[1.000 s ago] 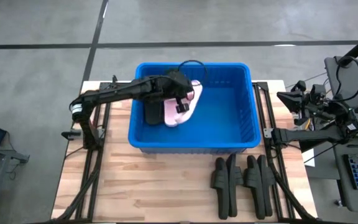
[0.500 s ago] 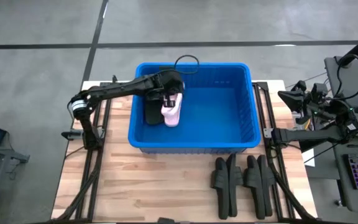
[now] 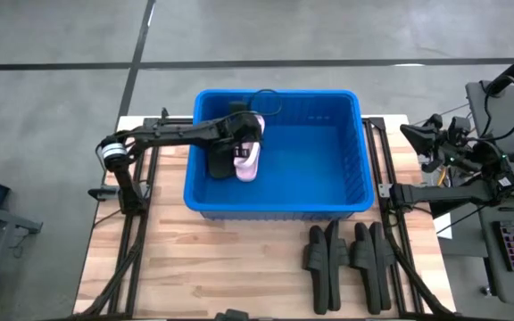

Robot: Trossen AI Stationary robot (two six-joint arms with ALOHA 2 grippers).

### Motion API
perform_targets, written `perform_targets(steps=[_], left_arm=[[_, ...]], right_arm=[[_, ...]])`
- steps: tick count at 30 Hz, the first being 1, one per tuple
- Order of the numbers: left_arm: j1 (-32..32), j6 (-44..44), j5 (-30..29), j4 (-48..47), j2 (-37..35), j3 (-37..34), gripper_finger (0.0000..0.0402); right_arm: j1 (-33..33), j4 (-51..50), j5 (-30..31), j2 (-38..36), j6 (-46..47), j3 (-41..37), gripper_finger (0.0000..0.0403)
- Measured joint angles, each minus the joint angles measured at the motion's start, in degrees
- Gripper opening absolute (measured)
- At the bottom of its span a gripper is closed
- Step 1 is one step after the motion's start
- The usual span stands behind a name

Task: Pick and place slides into bin
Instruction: Put the pink slide into the blue container

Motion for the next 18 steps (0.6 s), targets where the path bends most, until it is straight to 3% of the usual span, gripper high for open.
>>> perform_targets(steps=[18], left_arm=[[-4.0,4.1,-6.7,-1.2,0.2,-1.3,0.0]], right_arm=[[0.0,0.0,0.0,0.0,0.0,0.0,0.0028]])
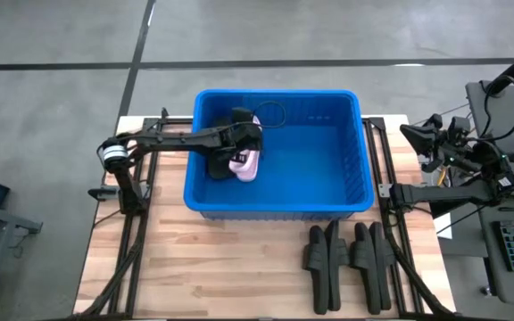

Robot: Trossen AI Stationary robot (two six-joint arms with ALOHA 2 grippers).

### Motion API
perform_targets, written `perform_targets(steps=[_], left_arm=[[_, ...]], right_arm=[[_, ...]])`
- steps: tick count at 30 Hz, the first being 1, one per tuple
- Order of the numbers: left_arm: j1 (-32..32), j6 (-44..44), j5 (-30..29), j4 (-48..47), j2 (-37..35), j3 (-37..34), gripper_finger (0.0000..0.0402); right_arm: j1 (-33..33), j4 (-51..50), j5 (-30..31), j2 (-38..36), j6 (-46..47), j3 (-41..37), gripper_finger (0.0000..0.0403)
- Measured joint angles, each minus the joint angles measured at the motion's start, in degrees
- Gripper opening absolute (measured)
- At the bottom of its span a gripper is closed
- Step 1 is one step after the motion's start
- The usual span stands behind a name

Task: Pick and place slides into bin
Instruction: Put the pink slide into the blue container

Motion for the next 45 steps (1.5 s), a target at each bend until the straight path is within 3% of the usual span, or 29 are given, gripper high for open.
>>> perform_targets(steps=[15,20,26,36,45], left_arm=[[0.2,-1.1,-3.0,3.0,7.3,0.2,0.0],[0.3,-1.6,-1.2,4.0,7.5,0.9,0.001],[1.3,-1.7,5.2,3.2,7.6,1.9,0.0086],[2.5,-4.5,8.1,0.1,6.1,2.6,0.0235],[2.5,-4.6,12.0,-4.5,5.7,5.7,0.0308]], right_arm=[[0.0,-0.2,0.0,0.0,0.0,0.0,0.0028],[0.0,-0.2,0.0,0.0,0.0,0.0,0.0028],[0.0,-0.2,-0.1,0.0,0.6,0.0,0.0028],[0.0,-0.2,-0.1,0.0,0.5,0.0,0.0028],[0.0,-0.5,-0.2,0.0,0.5,0.0,0.0028]])
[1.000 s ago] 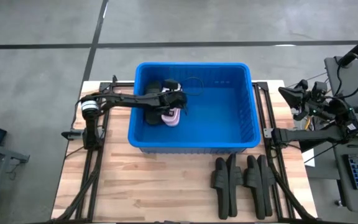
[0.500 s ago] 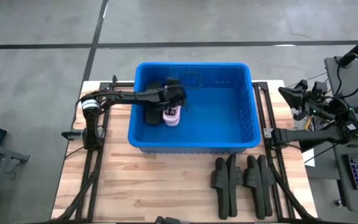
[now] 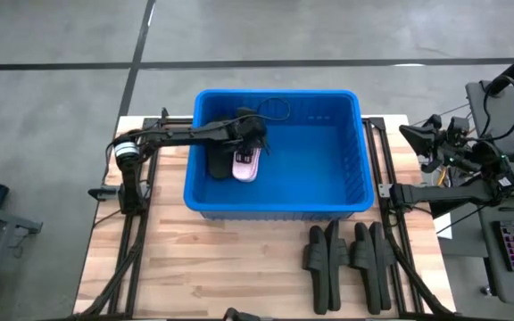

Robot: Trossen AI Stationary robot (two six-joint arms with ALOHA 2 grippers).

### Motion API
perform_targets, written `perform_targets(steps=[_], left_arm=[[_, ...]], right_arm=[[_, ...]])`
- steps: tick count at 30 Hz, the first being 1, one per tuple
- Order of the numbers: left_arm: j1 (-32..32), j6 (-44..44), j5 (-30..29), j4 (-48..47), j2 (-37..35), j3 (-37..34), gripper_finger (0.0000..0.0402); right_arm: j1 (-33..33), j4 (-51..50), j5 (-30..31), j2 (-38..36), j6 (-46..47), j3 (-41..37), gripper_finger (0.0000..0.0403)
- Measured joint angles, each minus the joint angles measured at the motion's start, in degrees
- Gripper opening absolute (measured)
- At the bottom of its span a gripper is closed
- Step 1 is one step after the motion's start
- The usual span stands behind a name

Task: Pick and place slides into bin
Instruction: Put the pink slide into the blue container

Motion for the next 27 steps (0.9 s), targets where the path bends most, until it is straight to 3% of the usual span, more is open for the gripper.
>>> perform_targets(steps=[4,9,23,27], left_arm=[[0.0,-0.3,0.9,-4.3,-0.3,1.3,0.0317],[0.2,-1.5,7.0,-15.6,-0.3,4.4,0.0319],[-0.1,-3.1,7.5,-20.7,-3.9,10.3,0.0319],[-0.2,-8.9,14.5,-23.7,-5.2,14.1,0.0318]], right_arm=[[0.0,0.0,0.0,0.0,0.0,0.0,0.0028],[0.0,-0.1,-0.5,0.0,2.7,0.0,0.0028],[0.0,-0.1,-0.5,0.0,2.5,-0.5,0.0028],[0.0,0.0,-0.5,0.1,4.1,-0.5,0.0028]])
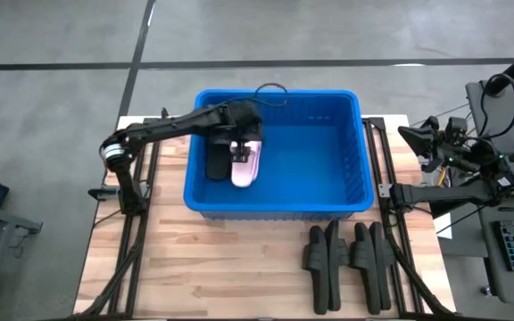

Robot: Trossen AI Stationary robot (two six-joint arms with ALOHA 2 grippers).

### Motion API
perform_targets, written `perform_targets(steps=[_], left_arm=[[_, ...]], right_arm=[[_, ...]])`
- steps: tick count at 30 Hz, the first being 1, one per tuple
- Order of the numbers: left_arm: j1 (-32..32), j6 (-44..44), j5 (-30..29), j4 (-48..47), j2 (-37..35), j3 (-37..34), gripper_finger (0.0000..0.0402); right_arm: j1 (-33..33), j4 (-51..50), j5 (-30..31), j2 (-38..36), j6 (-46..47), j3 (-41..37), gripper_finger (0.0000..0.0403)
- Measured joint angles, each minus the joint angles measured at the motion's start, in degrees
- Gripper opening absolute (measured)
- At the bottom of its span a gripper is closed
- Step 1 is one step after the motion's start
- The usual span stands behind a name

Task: Pick and place slides into bin
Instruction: Put the pink slide into the blue container, then put the black slide into the blue container

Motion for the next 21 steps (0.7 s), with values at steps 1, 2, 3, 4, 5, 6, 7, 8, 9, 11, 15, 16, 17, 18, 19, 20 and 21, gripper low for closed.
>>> perform_targets(steps=[1,2,3,4,5,6,7,8,9,11,15,16,17,18,19,20,21], left_arm=[[0.0,-2.2,3.1,0.7,-0.5,0.8,0.0318],[0.0,-3.8,5.9,0.8,-0.8,1.5,0.0318],[0.0,-5.0,7.8,0.9,-1.3,2.3,0.0318],[0.0,-6.2,9.1,1.2,-1.7,3.0,0.0318],[-0.1,-7.0,9.8,1.7,-2.2,3.6,0.0318],[-0.1,-8.0,10.4,1.7,-2.7,3.9,0.0318],[-0.2,-9.5,11.2,1.7,-3.2,4.2,0.0318],[-0.2,-11.2,12.6,2.3,-3.7,4.5,0.0318],[-0.2,-13.1,14.8,2.7,-4.4,4.7,0.0318],[-0.2,-17.5,19.4,4.5,-6.0,4.8,0.0318],[-1.2,-26.8,22.6,13.4,-8.5,4.7,0.0318],[-1.7,-27.7,22.7,15.2,-8.7,4.6,0.0317],[-2.3,-28.2,22.7,17.1,-8.9,4.5,0.0316],[-3.1,-28.4,22.8,18.9,-9.0,4.5,0.0311],[-4.0,-28.3,23.1,20.9,-9.0,4.5,0.0304],[-4.8,-28.3,23.5,22.6,-9.1,4.6,0.0294],[-5.5,-28.3,23.7,24.0,-9.3,4.6,0.0281]], right_arm=[[0.0,0.0,0.0,0.2,0.2,0.0,0.0028],[0.0,-0.1,0.0,0.5,0.2,0.0,0.0028],[0.0,-0.2,0.0,0.8,0.1,-0.1,0.0028],[0.0,-0.1,0.0,1.1,-0.1,-0.1,0.0028],[0.0,-0.1,0.0,1.5,-0.5,-0.2,0.0028],[0.0,0.0,0.0,2.0,-0.9,-0.2,0.0028],[0.0,0.1,0.0,2.4,-1.0,-0.2,0.0028],[0.0,-0.1,0.0,2.9,-1.0,-0.2,0.0028],[0.0,-0.1,0.0,3.6,-1.0,-0.2,0.0028],[0.0,0.1,0.0,4.8,-0.8,-0.2,0.0028],[0.0,2.2,-1.1,8.6,-0.8,-0.2,0.0028],[0.0,2.6,-2.7,9.8,-1.2,-0.2,0.0028],[0.0,3.7,-4.1,11.3,-1.7,-0.2,0.0028],[0.0,5.1,-5.7,12.5,-2.9,-0.2,0.0028],[0.0,5.6,-7.1,13.7,-4.7,-0.2,0.0029],[0.0,6.2,-8.4,15.1,-6.7,-0.2,0.0029],[0.0,7.7,-9.7,16.4,-8.3,-0.2,0.003]])
